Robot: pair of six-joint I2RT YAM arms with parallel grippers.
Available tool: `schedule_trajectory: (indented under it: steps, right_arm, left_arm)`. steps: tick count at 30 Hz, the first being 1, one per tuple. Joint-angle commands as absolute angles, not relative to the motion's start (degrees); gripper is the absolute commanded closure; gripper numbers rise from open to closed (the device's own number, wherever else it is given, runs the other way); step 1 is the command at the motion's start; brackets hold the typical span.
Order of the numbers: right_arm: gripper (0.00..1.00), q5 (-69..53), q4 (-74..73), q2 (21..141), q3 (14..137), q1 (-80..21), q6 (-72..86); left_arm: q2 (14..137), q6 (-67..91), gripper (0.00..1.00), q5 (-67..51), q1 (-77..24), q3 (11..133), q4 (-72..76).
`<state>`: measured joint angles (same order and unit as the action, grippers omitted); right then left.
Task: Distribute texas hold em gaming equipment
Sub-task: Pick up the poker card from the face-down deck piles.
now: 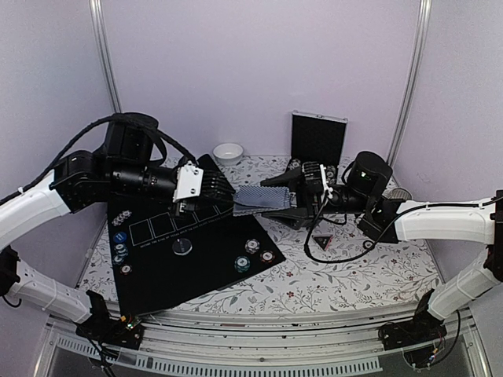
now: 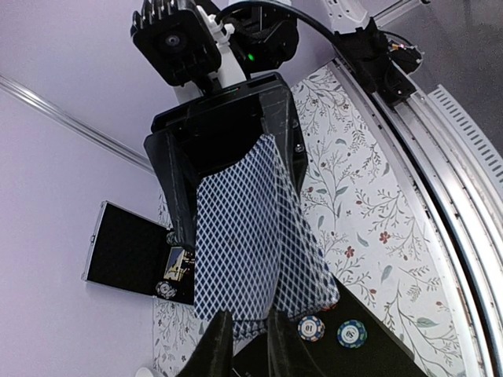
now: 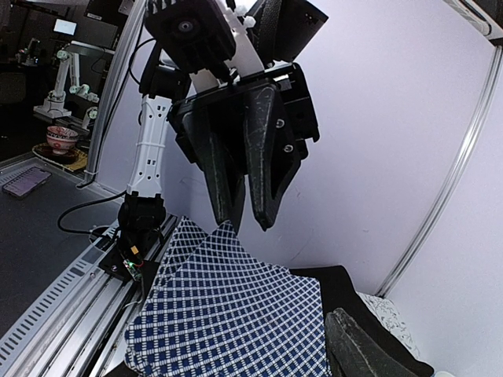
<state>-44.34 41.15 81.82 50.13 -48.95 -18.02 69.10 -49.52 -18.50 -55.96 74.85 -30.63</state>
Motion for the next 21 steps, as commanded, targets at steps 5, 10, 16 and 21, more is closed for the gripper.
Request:
schedule_trajectory:
  steps: [5, 10, 16, 21]
  right_arm:
    - [0.41, -44.8, 41.4, 79.7, 51.3, -48.5, -18.4]
    - [0.41, -44.8, 41.3, 79.7, 51.3, -48.6, -18.5]
    - [0.41, -44.9, 41.2, 79.7, 51.3, -48.5, -18.5]
    - [0.41, -44.8, 41.2, 79.6, 51.2, -48.6, -18.6]
  left_arm:
    - [70.1, -49.7, 0.83, -17.7, -57.5, 74.4, -29.6]
    - [70.6, -49.7, 0.82, -17.3, -58.0, 74.3, -29.7]
    - [70.7, -49.8, 0.89, -16.7, -58.2, 74.7, -29.6]
    - [70.7, -49.7, 1.00, -16.6, -58.4, 74.7, -29.6]
